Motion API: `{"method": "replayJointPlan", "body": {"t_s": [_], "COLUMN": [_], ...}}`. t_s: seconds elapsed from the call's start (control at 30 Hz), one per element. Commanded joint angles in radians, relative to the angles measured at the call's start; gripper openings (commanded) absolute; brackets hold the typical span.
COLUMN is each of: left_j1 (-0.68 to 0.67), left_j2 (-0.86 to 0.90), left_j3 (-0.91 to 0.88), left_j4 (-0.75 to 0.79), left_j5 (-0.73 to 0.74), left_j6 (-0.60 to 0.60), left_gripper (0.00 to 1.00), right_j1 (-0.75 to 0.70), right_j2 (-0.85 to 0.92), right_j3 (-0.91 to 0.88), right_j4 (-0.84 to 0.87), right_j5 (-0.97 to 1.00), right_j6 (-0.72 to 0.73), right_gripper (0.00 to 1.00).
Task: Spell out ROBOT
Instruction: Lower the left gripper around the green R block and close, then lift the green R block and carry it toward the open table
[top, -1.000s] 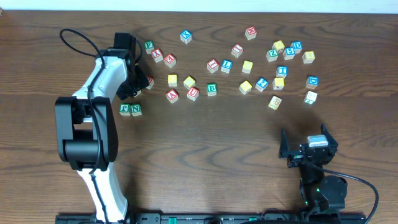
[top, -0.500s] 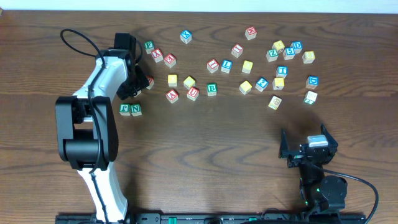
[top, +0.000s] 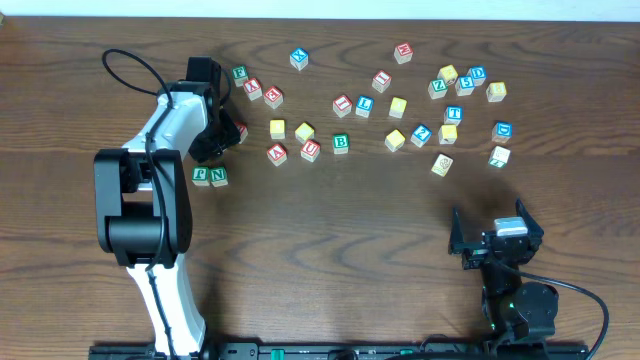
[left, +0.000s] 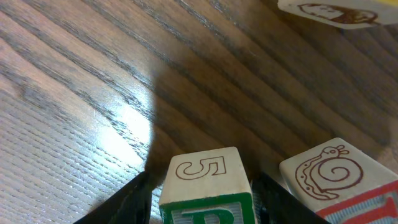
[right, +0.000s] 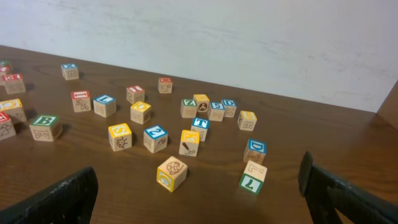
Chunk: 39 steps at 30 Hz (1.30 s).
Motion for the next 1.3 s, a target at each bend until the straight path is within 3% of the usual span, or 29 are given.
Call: {"method": "replayJointPlan", "body": {"t_s": [0.0, 0.23, 0.5, 0.8, 1.27], "left_j1": [0.003, 0.003, 0.003, 0.003, 0.003], "left_j2": [0.010, 0.010, 0.010, -0.015, -0.346], "left_j3": [-0.017, -0.017, -0.017, -0.016, -0.011], "left_j4": [0.001, 0.011, 0.012, 0.003, -0.134], "left_j5": [-0.023, -0.023, -0.023, -0.019, -0.018], "left_j6": [-0.013, -0.012, -0.012, -0.001, 0.217], "left_gripper": [0.51, 0.50, 0.28, 0.26, 0.26], "right_j1": [-0.006, -0.006, -0.006, -0.006, -0.006], "right_j2": [-0.003, -0.003, -0.003, -0.003, -0.003], "right_j3": [-0.001, -0.001, -0.001, -0.001, -0.001], "right_j4": [-0.004, -0.004, -0.004, -0.005, -0.005], "right_j5": [-0.005, -0.005, -0.005, -0.005, -0.005], "right_j6": [0.007, 0.007, 0.007, 0.007, 0.007], "right_gripper": [0.99, 0.99, 0.99, 0.99, 0.99]}}
